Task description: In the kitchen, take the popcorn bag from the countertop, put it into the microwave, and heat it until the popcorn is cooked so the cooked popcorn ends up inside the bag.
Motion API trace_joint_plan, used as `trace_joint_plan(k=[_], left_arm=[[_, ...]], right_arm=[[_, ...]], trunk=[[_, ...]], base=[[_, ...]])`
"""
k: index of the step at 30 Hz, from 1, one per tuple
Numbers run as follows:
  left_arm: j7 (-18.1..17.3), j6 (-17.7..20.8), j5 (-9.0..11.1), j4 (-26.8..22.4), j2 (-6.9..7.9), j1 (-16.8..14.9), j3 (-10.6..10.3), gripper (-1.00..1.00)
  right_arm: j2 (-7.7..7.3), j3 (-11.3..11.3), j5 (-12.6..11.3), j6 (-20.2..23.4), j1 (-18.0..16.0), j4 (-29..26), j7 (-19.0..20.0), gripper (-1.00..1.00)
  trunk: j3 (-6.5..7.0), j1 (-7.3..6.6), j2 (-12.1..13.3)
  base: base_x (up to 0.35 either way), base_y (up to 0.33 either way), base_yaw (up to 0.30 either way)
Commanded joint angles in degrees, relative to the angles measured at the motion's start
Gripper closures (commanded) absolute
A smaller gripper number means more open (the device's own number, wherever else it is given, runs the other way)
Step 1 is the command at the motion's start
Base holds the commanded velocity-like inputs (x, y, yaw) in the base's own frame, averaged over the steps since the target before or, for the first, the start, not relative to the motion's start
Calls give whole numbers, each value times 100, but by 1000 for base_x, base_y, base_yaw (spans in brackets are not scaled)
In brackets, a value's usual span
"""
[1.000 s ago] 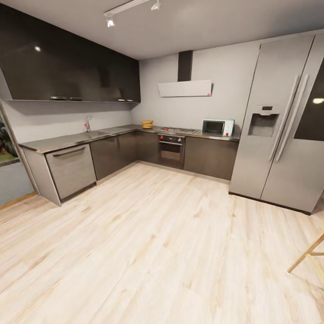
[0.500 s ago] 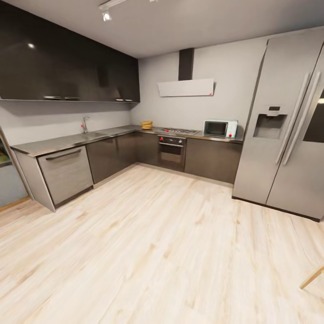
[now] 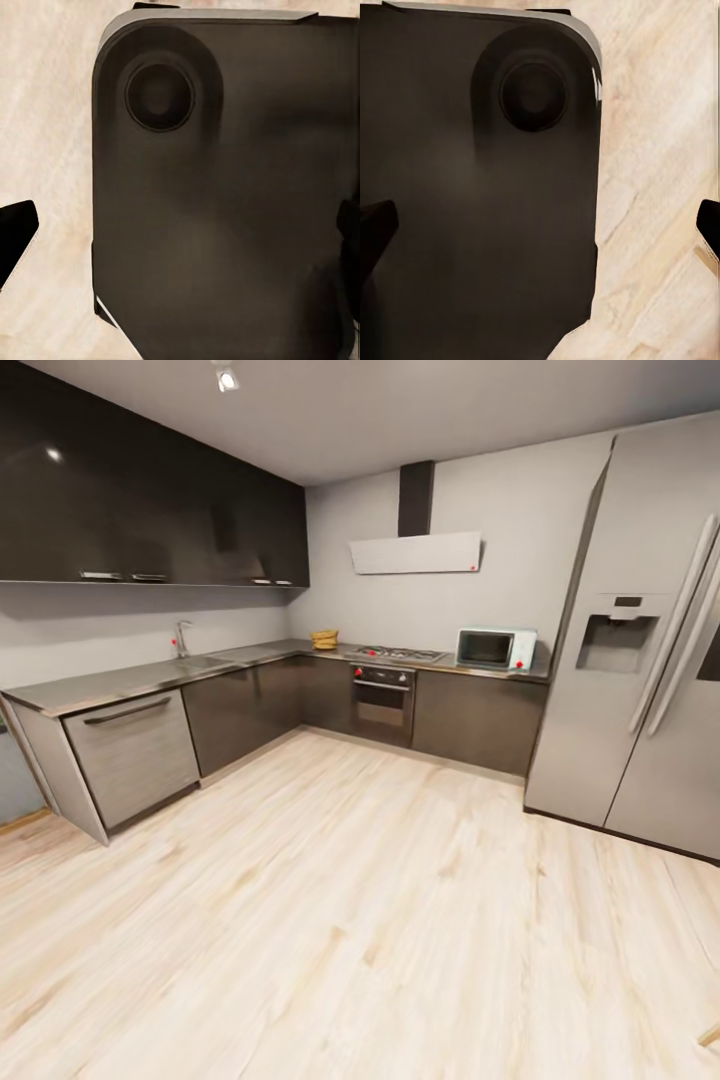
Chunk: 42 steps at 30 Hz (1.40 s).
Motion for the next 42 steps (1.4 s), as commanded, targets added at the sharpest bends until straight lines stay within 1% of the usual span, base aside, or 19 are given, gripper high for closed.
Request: trace_joint_plan(k=[1,3,4,5,6,7,8,11,30,42], left_arm=[[-17,-11,27,-3,-1,0,5,-100],[-35,-17,23,-4,2,0,0,-100],[-108,-23,22,-9,9,0,-6,-100],[-205,-24,21,-10,11,0,-7,-100],[-440,-26,24,-10,21,0,-6,-100],[-593,-26,27,-11,30,0,-4,-100],[-677,-25,28,-11,36,0,-2,-100],[-753,-19,30,-11,42,0,0,-100],[-757,-18,39,-11,25,0,9,-100],[-695,-18,39,-11,11,0,9,-100]], right_arm=[[-1,1,-2,-22,0,2,1,-100],[-1,1,-2,-22,0,2,1,-100],[-5,1,-2,-22,0,2,1,-100],[-3,1,-2,-22,0,2,1,-100],[-3,1,-2,-22,0,2,1,-100],[-6,1,-2,-22,0,2,1,-100],[-8,1,-6,-22,0,2,1,-100],[-9,1,-10,-22,0,2,1,-100],[-9,1,-19,-30,0,2,-16,-100],[-15,1,-19,-30,0,2,-43,-100]], trunk=[[-4,4,-2],[-4,4,-2],[-4,4,-2],[-4,4,-2],[-4,4,-2],[-4,4,-2],[-4,4,-2],[-4,4,-2],[-4,4,-2],[-4,4,-2]], base=[[325,0,0],[325,0,0],[325,0,0],[325,0,0],[325,0,0],[325,0,0],[325,0,0],[325,0,0],[325,0,0],[325,0,0]])
